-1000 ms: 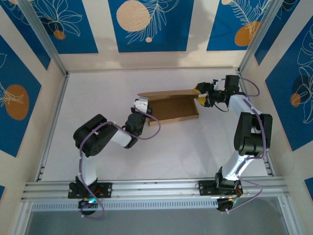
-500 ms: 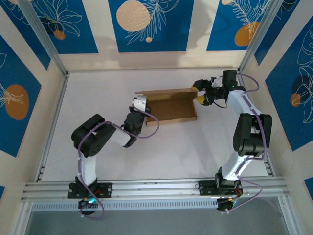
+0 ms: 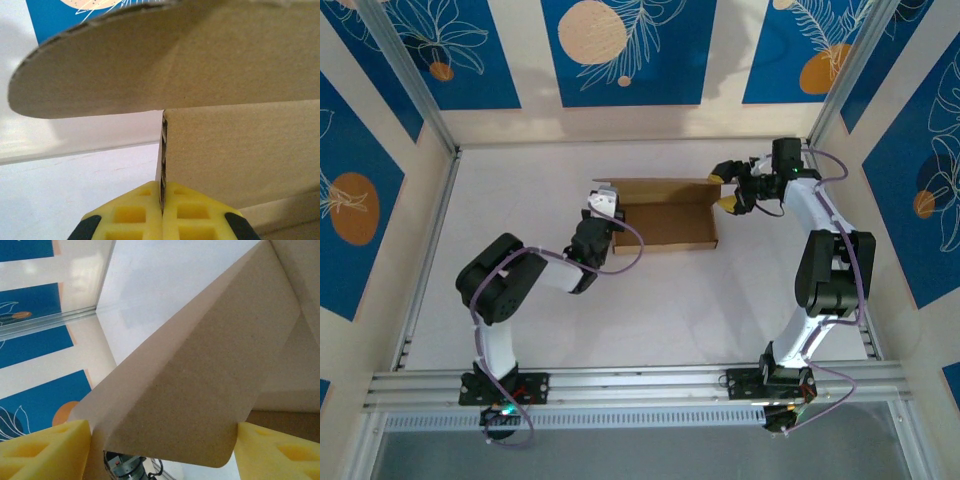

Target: Fold the paper box

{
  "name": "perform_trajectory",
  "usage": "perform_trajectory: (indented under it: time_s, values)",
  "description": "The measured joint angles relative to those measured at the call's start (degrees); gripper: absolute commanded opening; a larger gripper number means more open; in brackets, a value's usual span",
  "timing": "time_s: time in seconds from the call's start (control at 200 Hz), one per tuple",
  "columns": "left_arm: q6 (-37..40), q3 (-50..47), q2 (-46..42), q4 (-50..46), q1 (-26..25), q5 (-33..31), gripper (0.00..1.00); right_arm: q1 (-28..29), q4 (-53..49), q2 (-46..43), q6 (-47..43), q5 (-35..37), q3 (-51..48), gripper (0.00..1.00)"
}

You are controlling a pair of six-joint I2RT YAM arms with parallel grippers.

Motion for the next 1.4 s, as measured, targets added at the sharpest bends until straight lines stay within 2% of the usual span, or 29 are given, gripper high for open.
perform_trajectory:
  time_s: [0.12,0.305,0.515,0.565,0.72,0.905,1.13,1.401]
  values:
    - [-1.64,-1.38,0.00,0.39,0.13,0.17,0.01,0.35,4.22,-1.75,-0.24,-0.81,-4.37,0.71]
    - [-4.79,-3.65,-0.22,1.97,0.22,3.61,0.34,1.33,7.43,-4.70,-0.46,1.16,-9.92,0.67]
    - [-7.08,-8.59,-4.28,4.20,0.04,11.39,0.62,2.19,8.61,-7.54,-0.44,6.69,-12.52,0.66]
    - [-7.54,-10.08,-5.60,4.55,-0.04,14.10,0.66,2.23,8.96,-7.78,-0.42,7.52,-12.57,0.66]
    - [-8.63,-14.45,-11.21,2.75,-0.37,19.98,0.71,2.23,10.14,-7.96,-0.31,9.18,-12.83,0.66]
    - [-9.90,-16.81,-20.09,-5.07,-0.85,24.81,0.74,2.25,11.04,-8.24,0.33,9.94,-12.87,0.65]
    - [-10.05,-16.02,-31.12,-23.85,-1.03,30.45,0.74,2.21,11.06,-8.24,0.92,10.25,-12.79,0.66]
    - [-4.92,-7.45,-39.43,-53.09,-1.14,35.45,0.78,2.21,10.58,-7.69,1.60,11.58,-11.39,0.66]
